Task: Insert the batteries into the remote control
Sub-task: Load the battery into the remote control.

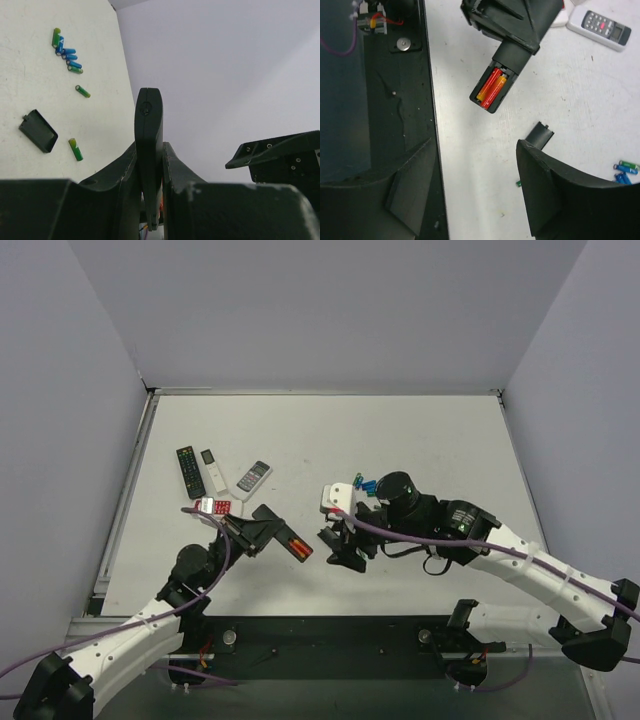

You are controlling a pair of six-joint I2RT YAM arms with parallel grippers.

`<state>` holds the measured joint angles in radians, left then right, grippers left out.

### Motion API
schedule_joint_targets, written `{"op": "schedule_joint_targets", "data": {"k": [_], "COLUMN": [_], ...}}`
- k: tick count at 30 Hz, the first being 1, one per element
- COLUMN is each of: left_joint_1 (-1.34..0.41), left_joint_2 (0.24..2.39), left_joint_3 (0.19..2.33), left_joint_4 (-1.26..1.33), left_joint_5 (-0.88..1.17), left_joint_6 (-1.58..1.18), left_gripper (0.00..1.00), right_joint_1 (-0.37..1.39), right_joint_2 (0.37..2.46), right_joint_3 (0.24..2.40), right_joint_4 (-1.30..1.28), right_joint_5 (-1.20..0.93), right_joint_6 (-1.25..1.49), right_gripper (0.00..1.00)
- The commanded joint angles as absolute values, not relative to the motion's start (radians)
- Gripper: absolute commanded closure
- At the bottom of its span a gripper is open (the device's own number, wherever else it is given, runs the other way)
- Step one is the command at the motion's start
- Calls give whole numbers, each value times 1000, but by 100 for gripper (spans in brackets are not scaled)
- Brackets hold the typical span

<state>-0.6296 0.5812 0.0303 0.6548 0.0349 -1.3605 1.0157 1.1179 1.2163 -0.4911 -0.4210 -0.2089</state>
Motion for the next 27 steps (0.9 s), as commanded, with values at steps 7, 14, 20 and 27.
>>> {"op": "schedule_joint_targets", "data": {"k": [7, 14, 20, 27], "left_joint_1": [-629, -627, -630, -629], "left_joint_2": [676, 727, 762, 772], "left_joint_3": [158, 221, 250, 253], "left_joint_4": [667, 666, 693, 712], "left_joint_5": [215, 304, 345, 350], "left_joint_6": [-1352, -1328, -1328, -1341], "left_gripper": [100, 100, 100, 100], "right_joint_1": [983, 960, 946, 940], "right_joint_2": [1065, 1115, 1135, 1161], "right_joint_3": [974, 983, 991, 1005], "right_joint_4": [-135, -141, -160, -195], "right_joint_5": [-742, -821, -859, -906], "right_joint_6": [-633, -684, -698, -701], "right_gripper": [44, 52, 58, 62]}}
